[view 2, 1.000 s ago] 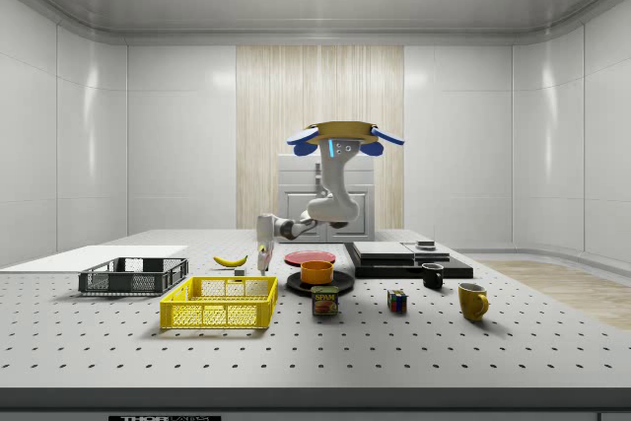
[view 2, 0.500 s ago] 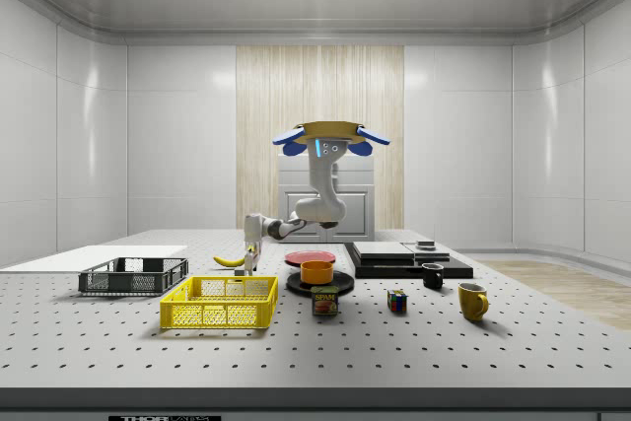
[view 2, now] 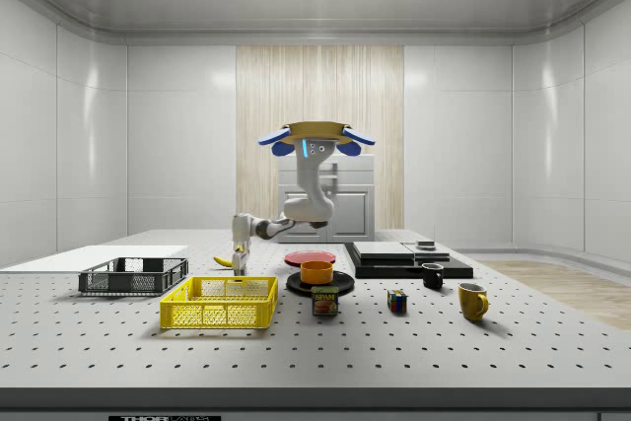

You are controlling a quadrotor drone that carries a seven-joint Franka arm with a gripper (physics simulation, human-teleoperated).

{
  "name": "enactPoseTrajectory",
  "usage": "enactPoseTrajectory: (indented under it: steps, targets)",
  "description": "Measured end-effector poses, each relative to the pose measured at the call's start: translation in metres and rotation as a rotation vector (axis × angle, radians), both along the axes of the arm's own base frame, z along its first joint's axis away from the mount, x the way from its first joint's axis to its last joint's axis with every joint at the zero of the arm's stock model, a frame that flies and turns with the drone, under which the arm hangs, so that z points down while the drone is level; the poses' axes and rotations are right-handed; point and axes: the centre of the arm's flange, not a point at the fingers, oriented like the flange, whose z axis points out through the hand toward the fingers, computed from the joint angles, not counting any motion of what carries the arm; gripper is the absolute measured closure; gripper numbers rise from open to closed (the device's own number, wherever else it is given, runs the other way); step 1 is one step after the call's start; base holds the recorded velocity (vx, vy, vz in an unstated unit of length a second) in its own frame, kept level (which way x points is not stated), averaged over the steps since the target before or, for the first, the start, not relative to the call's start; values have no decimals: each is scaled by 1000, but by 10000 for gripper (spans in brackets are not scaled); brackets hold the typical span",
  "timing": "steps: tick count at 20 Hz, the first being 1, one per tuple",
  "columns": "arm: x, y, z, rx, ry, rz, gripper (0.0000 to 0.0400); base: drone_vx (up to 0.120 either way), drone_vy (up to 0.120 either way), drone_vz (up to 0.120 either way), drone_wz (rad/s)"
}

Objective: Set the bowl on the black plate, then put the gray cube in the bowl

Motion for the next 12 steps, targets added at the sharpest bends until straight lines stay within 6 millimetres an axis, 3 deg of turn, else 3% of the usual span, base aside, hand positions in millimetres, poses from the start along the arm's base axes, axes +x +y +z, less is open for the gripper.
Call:
enactPoseTrajectory:
  steps: [3,12]
  targets:
    - [0,0,0,0,0,0,0,80,0,0,0]
    - [0,7,0,0,0,0,0,0,0,0,0]
